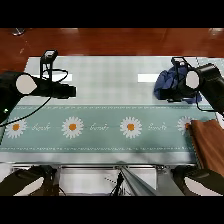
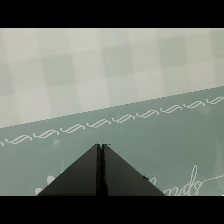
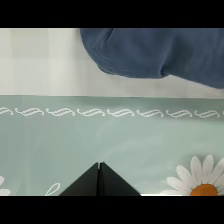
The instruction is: Fold the shirts.
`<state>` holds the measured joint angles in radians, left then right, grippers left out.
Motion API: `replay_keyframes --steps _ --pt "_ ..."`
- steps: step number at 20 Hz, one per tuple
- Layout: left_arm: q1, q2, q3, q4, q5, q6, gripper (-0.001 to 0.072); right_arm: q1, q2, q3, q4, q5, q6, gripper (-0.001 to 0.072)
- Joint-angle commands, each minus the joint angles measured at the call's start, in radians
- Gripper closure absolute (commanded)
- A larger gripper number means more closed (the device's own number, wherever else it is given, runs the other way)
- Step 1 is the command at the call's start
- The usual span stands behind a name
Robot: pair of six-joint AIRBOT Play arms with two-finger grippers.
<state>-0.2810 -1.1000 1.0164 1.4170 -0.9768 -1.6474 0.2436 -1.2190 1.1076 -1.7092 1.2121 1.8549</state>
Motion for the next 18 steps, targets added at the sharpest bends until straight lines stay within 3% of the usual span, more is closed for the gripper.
replay_keyframes --steps 1,7,9,10,11,14,16,18 --pt "0.0 -0.001 0.0 0.0 0.0 0.0 0.0682 0.0 -0.001 0.0 0.0 0.0 0.0 0.0688" --pt "0.0 -0.001 -0.001 0.001 0.006 0.0 0.0682 0.001 -0.001 0.0 -0.003 -0.149 -0.001 0.0688" --pt "0.0 -0.007 0.0 0.005 0.06 0.001 0.0672 0.0 -0.002 0.0 -0.088 -0.258 -0.004 0.0662" --pt "0.0 -0.014 0.0 0.012 0.096 0.001 0.0459 -0.004 -0.004 0.0 -0.19 -0.333 0.025 0.0338" --pt "0.0 -0.022 0.0 0.035 0.13 0.002 0.0018 -0.02 -0.015 0.0 -0.29 -0.417 0.069 0.0076" --pt "0.002 -0.037 0.0 0.161 0.195 0.004 0.0004 -0.138 -0.08 0.013 -0.426 -0.564 0.194 0.0072" --pt "0.002 -0.037 0.0 0.193 0.216 0.004 0.0004 -0.271 -0.166 0.054 -0.372 -0.606 0.292 0.0074" --pt "0.002 -0.038 0.0 0.196 0.226 0.003 0.0005 -0.362 -0.26 0.102 -0.198 -0.613 0.222 0.0075"
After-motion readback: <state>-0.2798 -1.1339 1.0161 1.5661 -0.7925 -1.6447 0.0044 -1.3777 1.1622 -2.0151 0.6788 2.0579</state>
